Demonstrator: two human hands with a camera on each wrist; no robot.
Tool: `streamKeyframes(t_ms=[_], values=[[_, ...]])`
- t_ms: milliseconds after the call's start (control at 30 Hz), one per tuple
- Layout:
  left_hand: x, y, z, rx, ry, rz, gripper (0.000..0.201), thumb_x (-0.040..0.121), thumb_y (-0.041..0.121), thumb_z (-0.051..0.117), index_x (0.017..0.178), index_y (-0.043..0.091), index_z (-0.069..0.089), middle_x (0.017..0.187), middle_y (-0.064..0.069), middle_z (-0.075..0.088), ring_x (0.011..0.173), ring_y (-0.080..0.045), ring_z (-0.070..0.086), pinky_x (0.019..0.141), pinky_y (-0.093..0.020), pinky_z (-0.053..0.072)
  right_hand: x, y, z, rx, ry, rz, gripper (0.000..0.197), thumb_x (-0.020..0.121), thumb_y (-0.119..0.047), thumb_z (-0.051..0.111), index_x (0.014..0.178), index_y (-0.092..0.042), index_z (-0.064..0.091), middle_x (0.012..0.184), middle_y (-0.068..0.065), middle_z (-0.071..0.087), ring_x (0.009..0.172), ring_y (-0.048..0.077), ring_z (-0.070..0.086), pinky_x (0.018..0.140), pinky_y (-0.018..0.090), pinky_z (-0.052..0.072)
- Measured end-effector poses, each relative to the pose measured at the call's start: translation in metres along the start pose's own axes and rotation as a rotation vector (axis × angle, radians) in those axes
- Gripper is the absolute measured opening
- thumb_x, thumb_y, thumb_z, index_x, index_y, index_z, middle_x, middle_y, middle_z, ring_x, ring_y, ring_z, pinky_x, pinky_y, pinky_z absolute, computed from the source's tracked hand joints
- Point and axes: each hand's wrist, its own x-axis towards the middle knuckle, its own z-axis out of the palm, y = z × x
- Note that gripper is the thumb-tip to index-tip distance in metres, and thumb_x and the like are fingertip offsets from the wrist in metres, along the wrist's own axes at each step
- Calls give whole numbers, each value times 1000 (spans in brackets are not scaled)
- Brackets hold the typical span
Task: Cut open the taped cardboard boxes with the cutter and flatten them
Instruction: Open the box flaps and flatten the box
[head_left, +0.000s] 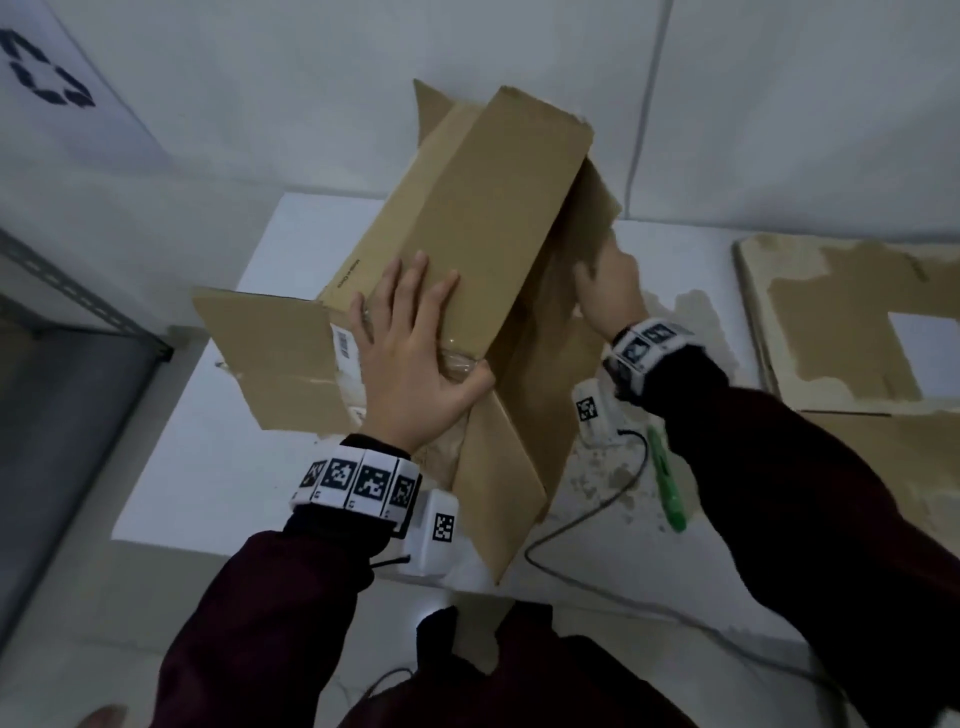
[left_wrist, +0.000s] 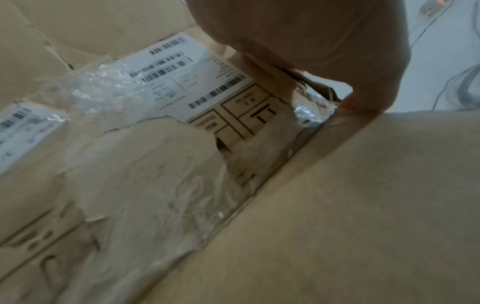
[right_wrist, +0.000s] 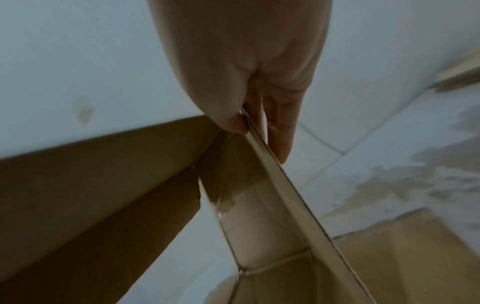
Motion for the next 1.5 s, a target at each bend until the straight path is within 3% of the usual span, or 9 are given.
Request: streamKeyframes(t_ms=[167, 267, 367, 567, 700, 933, 1067, 1333, 1500], values=[[18, 17, 31, 61, -62, 64, 81, 64, 55, 54, 139, 24, 45, 155, -1, 29, 146, -22, 17, 113, -53, 14, 21, 73, -47, 226, 16, 267, 32, 84, -29, 54, 106, -6, 59, 103, 20, 66, 91, 34, 64, 83, 46, 53], [31, 30, 60, 122, -106, 54, 82, 64, 55, 56, 139, 23, 46, 156, -3, 27, 146, -23, 15, 111, -55, 16, 32, 90, -50, 483, -36, 463, 18, 88, -22, 56, 97, -7, 54, 91, 17, 62, 75, 28, 64, 69, 40, 59], [37, 37, 91, 172, -155, 58, 82, 66, 53, 57, 140, 20, 45, 157, -6, 24, 146, -24, 12, 111, -57, 15, 34, 88, -46, 561, -94, 503, 6, 93, -1, 47, 98, -3, 50, 80, 15, 59, 63, 25, 61, 49, 28, 56], [16, 28, 135, 309, -336, 268, 54, 81, 30, 43, 126, 4, 58, 148, -17, 40, 140, -33, 32, 106, -49, 23, 38, 83, -35, 675, -200, 520, 29, 95, -9, 49, 123, -5, 43, 91, 18, 60, 67, 25, 61, 59, 30, 56], [2, 4, 156, 126, -332, 507, 35, 83, 4, 49, 115, 4, 63, 144, -24, 43, 134, -37, 41, 101, -48, 43, -13, 82, -24, 330, -289, 353, 44, 94, -19, 54, 135, -9, 41, 124, 12, 54, 107, 24, 56, 90, 37, 49], [-20, -20, 129, -95, -273, 619, 49, 98, 2, 22, 146, 5, 22, 160, -9, 4, 146, -29, 13, 116, -44, 26, -140, 27, 31, 57, -69, -154, 58, 85, -5, 50, 141, -9, 35, 151, 10, 28, 143, 20, 21, 118, 35, 17], [-34, -59, 114, -95, -376, 455, 51, 95, 12, 32, 144, 0, 29, 153, -19, 28, 143, -30, 23, 112, -52, 29, -120, -5, 50, -452, -167, -313, 55, 94, -23, 39, 147, -16, 28, 158, 6, 15, 147, 23, 4, 118, 52, 5], [-13, -144, 103, 311, -630, 82, 85, 83, 73, 8, 153, 26, 5, 161, -3, -5, 147, -18, -9, 111, -46, -22, -111, 25, 79, -510, -377, 313, 60, 97, -33, 37, 149, -12, 15, 159, 12, 3, 146, 30, -4, 118, 51, 3], [-6, -142, 101, 282, -626, 21, 87, 87, 71, 21, 153, 15, 6, 160, -8, 12, 147, -23, 11, 115, -48, 5, -130, 42, 93, -431, -428, 406, 73, 96, -49, 38, 151, -25, -2, 158, 0, -17, 146, 22, -15, 112, 65, 4]])
